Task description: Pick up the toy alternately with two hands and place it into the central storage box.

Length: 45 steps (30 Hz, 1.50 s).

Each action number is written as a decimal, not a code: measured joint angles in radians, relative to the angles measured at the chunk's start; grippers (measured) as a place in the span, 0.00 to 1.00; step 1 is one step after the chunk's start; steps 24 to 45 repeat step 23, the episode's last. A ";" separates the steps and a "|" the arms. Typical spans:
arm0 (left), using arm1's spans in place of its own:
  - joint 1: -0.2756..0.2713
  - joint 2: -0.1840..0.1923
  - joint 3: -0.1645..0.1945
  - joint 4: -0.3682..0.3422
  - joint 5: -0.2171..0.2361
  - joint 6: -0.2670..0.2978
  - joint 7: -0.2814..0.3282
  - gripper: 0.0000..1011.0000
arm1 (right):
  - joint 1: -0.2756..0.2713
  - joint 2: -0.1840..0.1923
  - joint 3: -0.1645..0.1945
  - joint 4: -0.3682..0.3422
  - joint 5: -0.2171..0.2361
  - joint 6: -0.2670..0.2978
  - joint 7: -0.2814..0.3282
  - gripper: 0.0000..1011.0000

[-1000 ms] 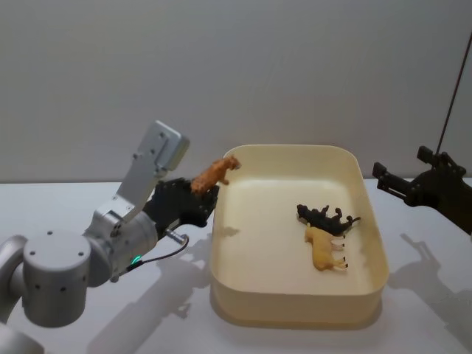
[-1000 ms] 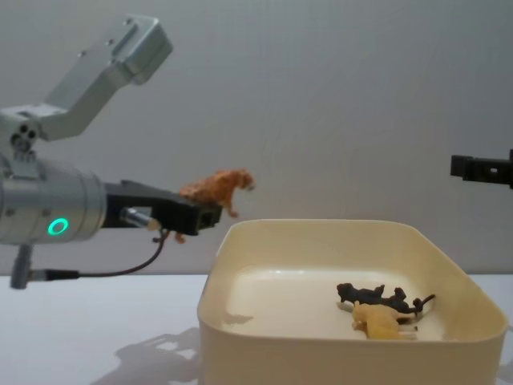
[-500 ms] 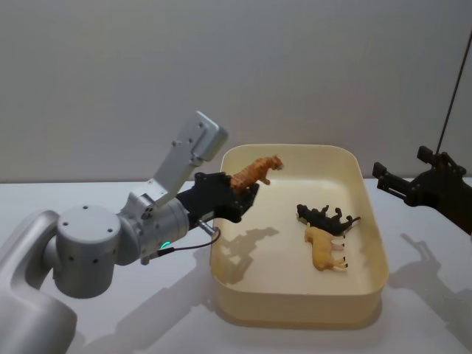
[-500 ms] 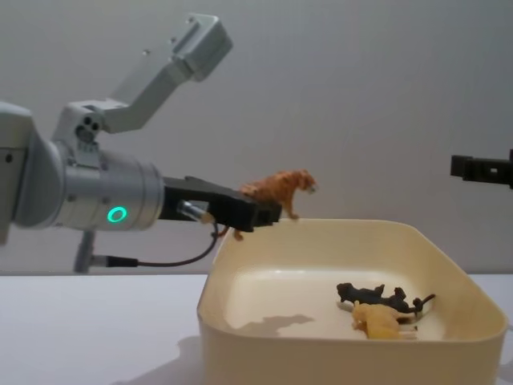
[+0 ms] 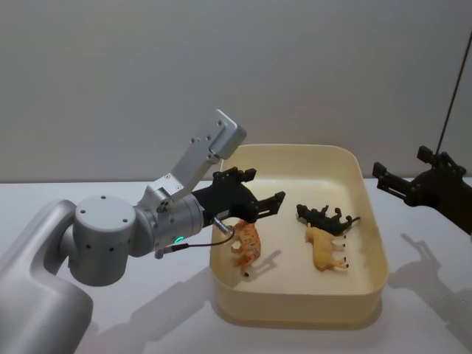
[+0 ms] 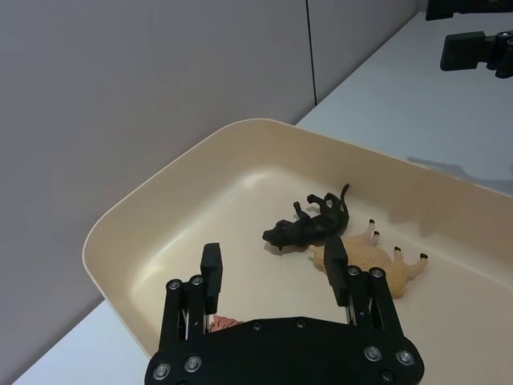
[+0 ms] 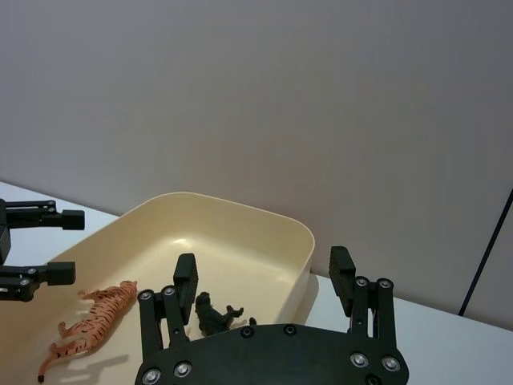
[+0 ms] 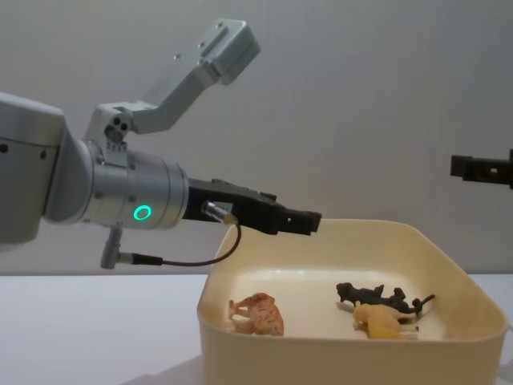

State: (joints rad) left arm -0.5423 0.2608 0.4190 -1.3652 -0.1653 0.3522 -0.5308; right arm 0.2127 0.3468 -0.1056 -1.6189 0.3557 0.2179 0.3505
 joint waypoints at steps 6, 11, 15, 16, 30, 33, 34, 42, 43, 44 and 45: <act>-0.009 -0.007 0.003 0.013 0.005 -0.002 -0.012 0.91 | 0.000 0.000 0.000 0.000 0.000 0.000 0.000 0.99; -0.014 -0.010 0.005 0.020 0.007 -0.003 -0.020 0.99 | 0.000 0.000 0.000 0.000 0.000 0.000 0.000 0.99; -0.017 -0.012 0.006 0.023 0.008 -0.003 -0.024 0.99 | 0.000 0.000 0.000 0.000 0.000 0.000 0.000 0.99; -0.017 -0.012 0.006 0.024 0.008 -0.003 -0.024 0.99 | 0.000 0.000 0.000 0.000 0.000 0.000 0.000 0.99; -0.020 -0.014 0.007 0.028 0.010 -0.004 -0.029 0.99 | 0.000 0.000 0.000 0.000 0.000 0.000 0.000 0.99; -0.020 -0.014 0.007 0.028 0.010 -0.004 -0.029 0.99 | 0.000 0.000 0.000 0.000 0.000 0.000 0.000 0.99; -0.020 -0.014 0.007 0.028 0.010 -0.004 -0.029 0.99 | 0.000 0.000 0.000 0.000 0.000 0.000 0.000 0.99; -0.020 -0.014 0.007 0.028 0.010 -0.004 -0.029 0.99 | 0.000 0.000 0.000 0.000 0.000 0.000 0.000 0.99; -0.020 -0.014 0.007 0.028 0.010 -0.004 -0.029 0.99 | 0.000 0.000 0.000 0.000 0.000 0.000 0.000 0.99; -0.020 -0.014 0.007 0.028 0.010 -0.004 -0.029 0.99 | 0.000 0.000 0.000 0.000 0.000 0.000 0.000 0.99; -0.020 -0.014 0.007 0.028 0.010 -0.004 -0.029 0.99 | 0.000 0.000 0.000 0.000 0.000 0.000 0.000 0.99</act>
